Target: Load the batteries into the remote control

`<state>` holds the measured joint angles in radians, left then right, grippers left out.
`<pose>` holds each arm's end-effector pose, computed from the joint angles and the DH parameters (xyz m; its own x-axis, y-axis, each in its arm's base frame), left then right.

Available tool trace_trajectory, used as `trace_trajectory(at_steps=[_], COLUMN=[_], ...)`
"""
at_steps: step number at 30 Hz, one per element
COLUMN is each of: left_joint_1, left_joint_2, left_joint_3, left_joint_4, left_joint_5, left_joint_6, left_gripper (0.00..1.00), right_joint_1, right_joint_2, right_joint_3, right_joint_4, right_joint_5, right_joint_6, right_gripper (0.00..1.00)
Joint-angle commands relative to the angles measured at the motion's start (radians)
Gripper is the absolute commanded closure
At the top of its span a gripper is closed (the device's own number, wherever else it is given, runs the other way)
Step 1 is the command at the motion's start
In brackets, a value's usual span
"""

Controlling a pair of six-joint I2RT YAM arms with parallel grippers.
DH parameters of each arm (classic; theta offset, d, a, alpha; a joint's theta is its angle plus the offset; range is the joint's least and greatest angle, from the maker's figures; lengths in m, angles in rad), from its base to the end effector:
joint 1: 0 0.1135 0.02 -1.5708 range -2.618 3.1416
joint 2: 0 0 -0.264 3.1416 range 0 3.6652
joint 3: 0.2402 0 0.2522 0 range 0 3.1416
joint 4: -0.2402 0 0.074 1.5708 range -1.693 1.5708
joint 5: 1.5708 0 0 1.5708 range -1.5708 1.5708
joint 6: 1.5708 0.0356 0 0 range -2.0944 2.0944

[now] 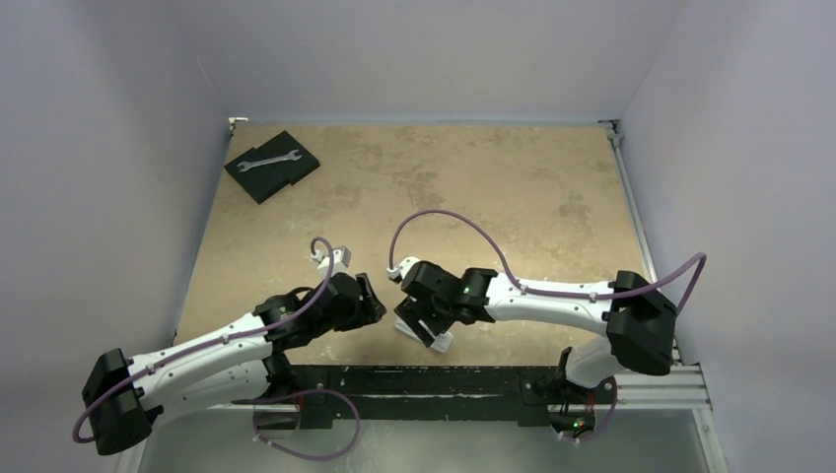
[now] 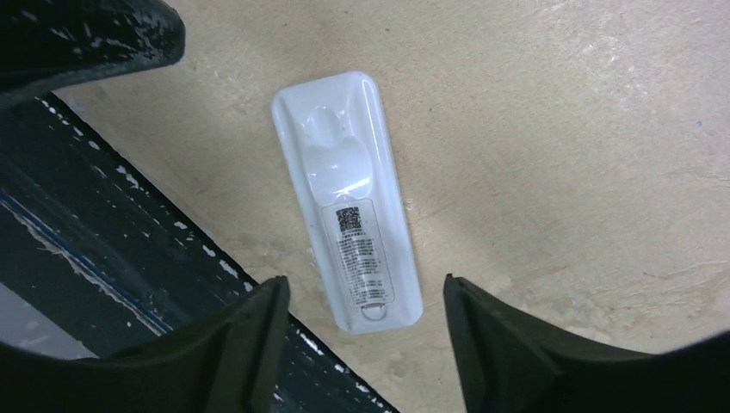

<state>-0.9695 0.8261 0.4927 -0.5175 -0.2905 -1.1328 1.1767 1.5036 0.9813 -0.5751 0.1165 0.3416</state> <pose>0.1009 -0.1290 0.2029 -0.7991 -0.3689 -0.4747 -0.0954 0.8574 -0.5057 0.1169 0.2702 0.2094 -0.6224 -0.6302 -0.4642 -0.7304 0.6807 0.0553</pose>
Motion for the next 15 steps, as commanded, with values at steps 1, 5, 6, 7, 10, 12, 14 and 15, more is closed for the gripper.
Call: trace_trajectory(at_steps=[1, 5, 6, 7, 10, 12, 14, 15], left_joint_1=[-0.003, -0.003, -0.003, -0.002, -0.003, -0.002, -0.003, -0.003], left_joint_2=[-0.005, -0.021, -0.024, -0.028, -0.031, -0.029, -0.023, -0.02], left_joint_3=[0.016, 0.021, 0.021, 0.022, 0.025, 0.028, 0.032, 0.033], left_joint_4=[0.015, -0.008, -0.012, -0.016, -0.023, -0.024, -0.023, -0.024], left_joint_5=[0.013, 0.008, 0.007, 0.007, 0.005, 0.004, 0.004, 0.004], left_joint_6=[0.024, 0.029, 0.03, 0.03, 0.032, 0.033, 0.034, 0.036], left_gripper=[0.4, 0.39, 0.39, 0.38, 0.38, 0.37, 0.37, 0.37], right_joint_1=[-0.009, -0.011, -0.011, -0.011, -0.014, -0.015, -0.017, -0.017], right_joint_2=[-0.052, -0.074, -0.075, -0.075, -0.065, -0.053, -0.04, -0.034], right_joint_3=[0.002, -0.029, -0.033, -0.039, -0.056, -0.067, -0.073, -0.076], right_joint_4=[0.039, 0.084, 0.088, 0.093, 0.104, 0.115, 0.122, 0.126], right_joint_5=[0.019, 0.018, 0.012, 0.003, -0.014, -0.041, -0.058, -0.067], right_joint_6=[-0.016, -0.018, -0.017, -0.016, -0.004, -0.002, 0.0, -0.001], right_gripper=[0.23, 0.03, 0.01, 0.01, 0.01, 0.01, 0.01, 0.01])
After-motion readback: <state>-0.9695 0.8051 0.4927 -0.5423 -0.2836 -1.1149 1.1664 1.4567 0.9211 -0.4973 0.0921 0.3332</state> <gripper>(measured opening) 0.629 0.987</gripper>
